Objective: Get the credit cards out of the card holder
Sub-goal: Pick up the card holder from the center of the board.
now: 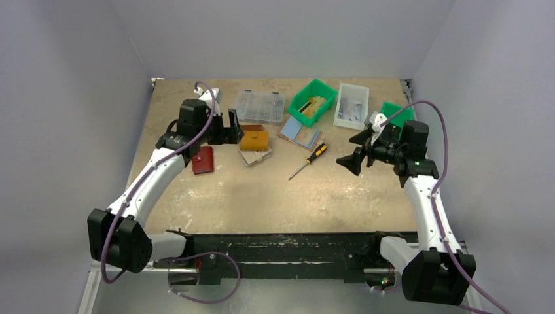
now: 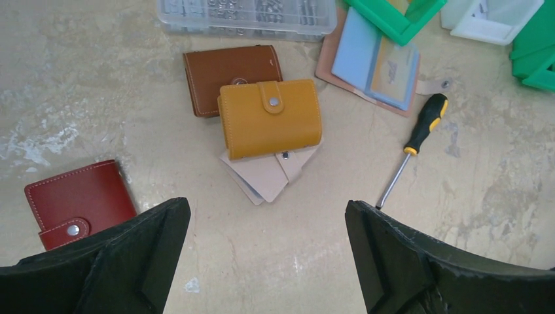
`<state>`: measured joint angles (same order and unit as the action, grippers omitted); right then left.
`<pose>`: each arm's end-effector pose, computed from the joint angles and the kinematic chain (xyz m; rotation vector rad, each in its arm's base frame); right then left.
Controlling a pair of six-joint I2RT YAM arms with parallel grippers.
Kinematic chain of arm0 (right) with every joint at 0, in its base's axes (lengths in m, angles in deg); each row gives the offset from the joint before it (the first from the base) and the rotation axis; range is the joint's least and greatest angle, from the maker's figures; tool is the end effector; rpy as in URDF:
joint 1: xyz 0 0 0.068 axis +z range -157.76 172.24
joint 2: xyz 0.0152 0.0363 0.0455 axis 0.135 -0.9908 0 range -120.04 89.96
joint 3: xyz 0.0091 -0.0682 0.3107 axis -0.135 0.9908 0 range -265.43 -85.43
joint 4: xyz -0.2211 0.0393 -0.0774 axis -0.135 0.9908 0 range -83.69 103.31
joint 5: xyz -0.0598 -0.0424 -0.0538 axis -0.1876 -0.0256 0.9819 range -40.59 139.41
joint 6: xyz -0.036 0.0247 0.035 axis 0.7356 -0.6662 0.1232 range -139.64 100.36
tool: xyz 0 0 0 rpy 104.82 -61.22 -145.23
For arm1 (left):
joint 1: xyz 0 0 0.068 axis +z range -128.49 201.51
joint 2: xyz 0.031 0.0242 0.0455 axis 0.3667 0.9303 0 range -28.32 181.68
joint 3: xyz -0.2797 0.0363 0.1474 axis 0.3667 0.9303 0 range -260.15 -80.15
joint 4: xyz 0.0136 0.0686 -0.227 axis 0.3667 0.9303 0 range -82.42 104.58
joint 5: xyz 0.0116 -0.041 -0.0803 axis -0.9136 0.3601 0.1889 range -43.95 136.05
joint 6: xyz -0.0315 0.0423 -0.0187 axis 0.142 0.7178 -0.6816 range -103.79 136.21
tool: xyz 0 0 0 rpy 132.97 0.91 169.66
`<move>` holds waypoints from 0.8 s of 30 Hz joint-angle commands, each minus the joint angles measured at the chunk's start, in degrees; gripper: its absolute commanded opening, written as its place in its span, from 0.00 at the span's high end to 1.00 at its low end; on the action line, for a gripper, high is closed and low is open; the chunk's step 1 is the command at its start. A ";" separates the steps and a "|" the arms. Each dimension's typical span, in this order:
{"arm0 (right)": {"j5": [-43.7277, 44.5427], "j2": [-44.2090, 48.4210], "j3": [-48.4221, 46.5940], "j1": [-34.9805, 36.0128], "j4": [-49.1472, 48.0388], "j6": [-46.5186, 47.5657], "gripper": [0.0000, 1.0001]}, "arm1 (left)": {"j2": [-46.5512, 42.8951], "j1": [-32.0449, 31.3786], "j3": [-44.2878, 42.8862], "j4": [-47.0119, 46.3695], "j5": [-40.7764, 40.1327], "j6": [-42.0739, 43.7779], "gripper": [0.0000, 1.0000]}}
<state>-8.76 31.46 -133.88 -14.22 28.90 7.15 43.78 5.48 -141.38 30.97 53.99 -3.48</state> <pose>0.1662 0.0142 0.3483 -0.8735 1.7078 0.6911 0.2330 -0.0725 0.3637 0.0106 2.2068 -0.5033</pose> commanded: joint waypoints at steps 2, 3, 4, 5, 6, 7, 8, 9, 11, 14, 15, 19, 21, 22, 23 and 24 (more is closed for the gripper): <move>-3.32 0.35 -0.18 -1.53 1.22 4.61 0.01 | 1.91 -0.49 -2.36 -3.56 -3.75 3.50 0.03; -3.65 0.13 -0.30 -2.00 1.71 5.14 0.01 | 2.21 -0.49 -2.44 -3.54 -4.11 3.99 0.02; -4.03 -0.19 -0.52 -2.34 2.31 5.84 0.01 | 2.33 -0.49 -2.22 -3.91 -4.38 4.30 0.03; -4.38 -0.54 -0.85 -2.55 3.45 6.81 0.01 | 2.28 -0.49 -1.84 -5.01 -4.42 4.55 0.02; -4.78 -0.89 -1.17 -2.67 4.41 7.98 0.01 | 2.10 -0.49 -1.00 -6.40 -4.43 4.84 0.02; -5.22 -1.32 -1.47 -2.76 5.71 9.32 0.01 | 1.79 -0.49 0.26 -8.42 -4.43 4.91 0.02; -5.42 -1.82 -1.80 -2.83 7.16 10.99 0.01 | 1.42 -0.41 1.21 -10.07 -4.42 4.82 0.01; -5.53 -2.18 -2.17 -2.92 8.63 12.62 0.01 | 1.25 -0.40 1.87 -11.22 -4.43 4.94 0.01; -6.31 -3.17 -2.88 -3.26 11.44 15.93 0.01 | 1.30 -0.40 2.29 -12.26 -4.51 5.87 0.00; -6.51 -4.59 -3.97 -3.83 13.72 18.65 0.01 | 1.38 -0.40 4.04 -15.57 -4.12 7.75 0.00; -6.47 -4.80 -4.08 -3.90 13.90 18.94 0.01 | 1.41 -0.38 5.23 -17.06 -4.69 7.67 0.00; -5.39 -4.09 -4.03 -3.91 14.56 19.84 0.01 | 2.79 -0.04 5.80 -17.17 -2.95 8.62 0.00; -4.89 -3.34 -4.04 -3.91 14.52 19.93 0.01 | 3.78 0.62 5.05 -16.35 -0.67 8.69 0.00; -4.54 -2.96 -4.03 -3.91 14.34 19.70 0.01 | 4.14 0.85 4.97 -16.54 0.51 8.81 0.00; -4.28 -2.49 -3.90 -3.91 14.00 19.31 0.01 | 4.51 1.03 5.01 -16.82 1.41 8.78 0.00; -4.05 -2.04 -3.74 -3.99 13.51 18.78 0.01 | 5.15 1.31 4.80 -17.14 2.35 8.44 0.00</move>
<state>-13.00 26.98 -135.34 -17.91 42.42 25.05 47.49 5.72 -135.41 17.36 51.98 3.80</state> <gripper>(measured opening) 0.987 0.996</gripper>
